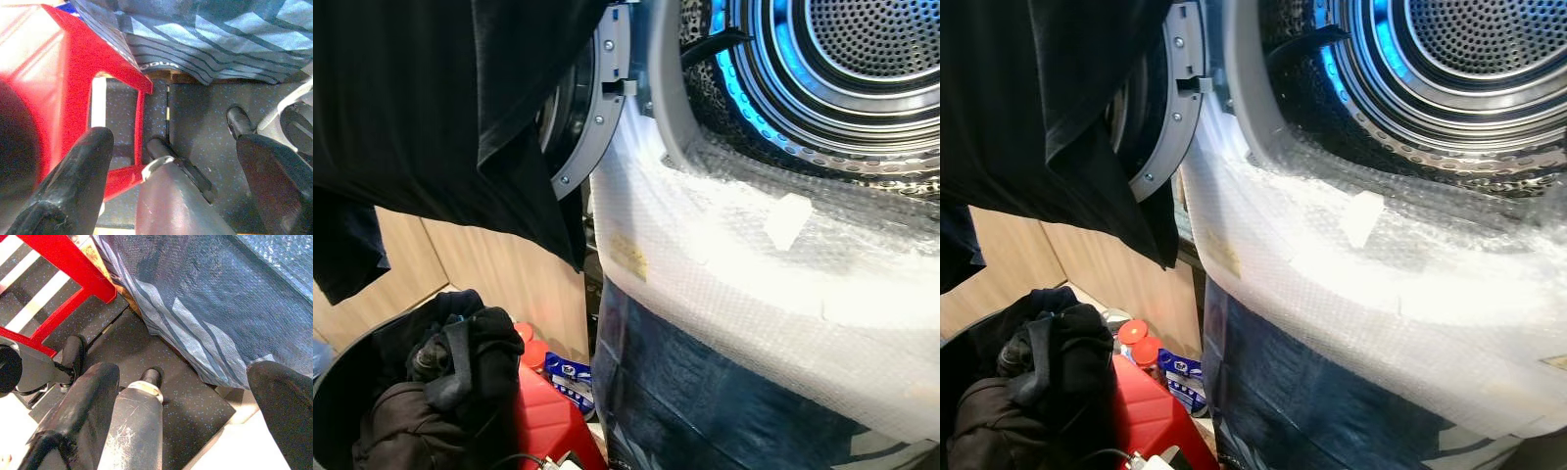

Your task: Clothes washing

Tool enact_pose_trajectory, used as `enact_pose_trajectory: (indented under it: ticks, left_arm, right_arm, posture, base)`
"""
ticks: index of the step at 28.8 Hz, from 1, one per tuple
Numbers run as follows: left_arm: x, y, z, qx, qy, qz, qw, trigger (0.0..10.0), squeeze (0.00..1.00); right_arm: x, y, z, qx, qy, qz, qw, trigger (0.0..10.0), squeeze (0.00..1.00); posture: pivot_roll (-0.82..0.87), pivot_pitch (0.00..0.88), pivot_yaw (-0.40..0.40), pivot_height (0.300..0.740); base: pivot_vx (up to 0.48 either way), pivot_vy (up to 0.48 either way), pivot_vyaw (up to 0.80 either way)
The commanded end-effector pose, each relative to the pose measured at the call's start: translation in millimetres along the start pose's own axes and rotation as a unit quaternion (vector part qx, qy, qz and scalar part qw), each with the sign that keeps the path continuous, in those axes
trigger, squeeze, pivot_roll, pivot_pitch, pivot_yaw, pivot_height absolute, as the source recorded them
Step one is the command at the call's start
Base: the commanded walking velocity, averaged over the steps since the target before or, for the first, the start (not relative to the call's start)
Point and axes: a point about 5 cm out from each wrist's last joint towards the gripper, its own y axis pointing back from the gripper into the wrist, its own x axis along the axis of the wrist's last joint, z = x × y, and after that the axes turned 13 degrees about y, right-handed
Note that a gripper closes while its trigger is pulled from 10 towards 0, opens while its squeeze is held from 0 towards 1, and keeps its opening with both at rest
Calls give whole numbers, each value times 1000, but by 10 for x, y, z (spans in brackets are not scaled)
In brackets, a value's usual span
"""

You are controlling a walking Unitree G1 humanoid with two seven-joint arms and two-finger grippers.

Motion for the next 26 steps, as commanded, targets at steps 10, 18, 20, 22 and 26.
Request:
enact_pose_trajectory:
  ticks: [10,18,20,22,26]
  left_arm:
    - [74,-4,-22,-9,-18,18,1000,10000,0]
    - [359,-43,-52,-19,-110,60,992,10000,0]
    - [385,-49,-76,-13,-117,57,991,10000,0]
    - [437,-58,-85,-14,-146,58,988,10000,0]
    - [569,-85,-18,-34,-191,73,978,10000,0]
  right_arm:
    - [33,-2,2,0,-5,14,1000,10000,0]
    - [240,-6,117,6,13,70,997,10000,0]
    - [283,-4,140,8,28,82,996,10000,0]
    - [336,2,159,16,57,98,993,10000,0]
    - [416,12,166,36,50,128,990,10000,0]
  posture:
    - [-31,0,3,740]
    - [-28,0,12,740]
    - [-30,0,14,740]
    - [-36,0,18,740]
    - [-42,0,24,740]
  base:
    - [0,0,0]
    - [0,0,0]
    - [0,0,0]
    - [0,0,0]
    - [0,0,0]
